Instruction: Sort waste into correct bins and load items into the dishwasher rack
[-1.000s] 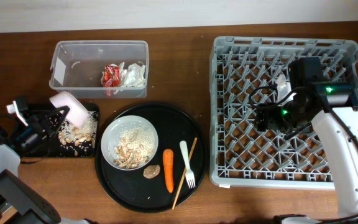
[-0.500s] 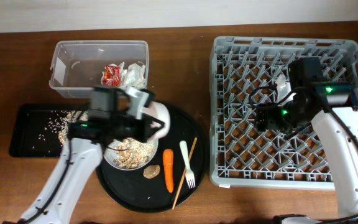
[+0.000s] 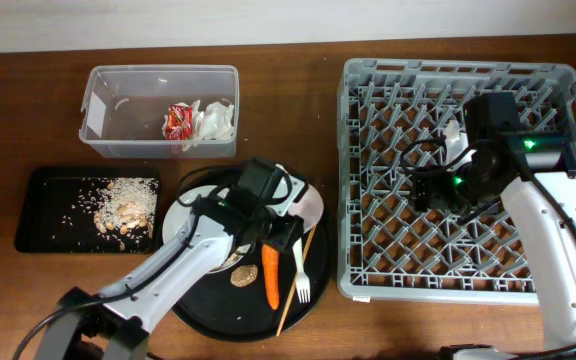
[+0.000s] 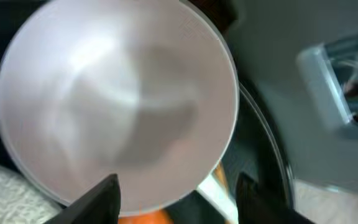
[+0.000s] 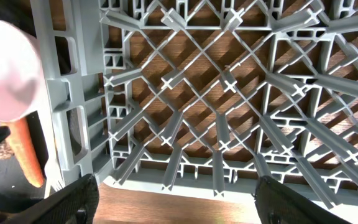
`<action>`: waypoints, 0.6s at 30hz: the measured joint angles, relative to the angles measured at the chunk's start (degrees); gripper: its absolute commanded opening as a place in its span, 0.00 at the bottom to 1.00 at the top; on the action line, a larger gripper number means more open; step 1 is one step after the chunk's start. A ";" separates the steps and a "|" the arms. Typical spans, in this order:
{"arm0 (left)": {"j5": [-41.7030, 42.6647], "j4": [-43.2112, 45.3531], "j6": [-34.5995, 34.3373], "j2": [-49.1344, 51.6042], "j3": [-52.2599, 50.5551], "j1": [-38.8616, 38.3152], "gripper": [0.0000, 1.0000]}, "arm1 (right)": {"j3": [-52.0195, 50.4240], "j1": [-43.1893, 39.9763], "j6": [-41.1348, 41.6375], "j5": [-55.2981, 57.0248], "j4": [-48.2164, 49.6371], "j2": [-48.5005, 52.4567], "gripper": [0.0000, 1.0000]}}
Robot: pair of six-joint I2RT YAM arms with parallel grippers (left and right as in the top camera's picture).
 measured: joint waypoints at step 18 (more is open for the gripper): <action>-14.97 -7.67 0.02 -2.29 -8.72 1.68 0.25 | 0.00 0.00 0.02 0.00 -0.24 0.00 0.84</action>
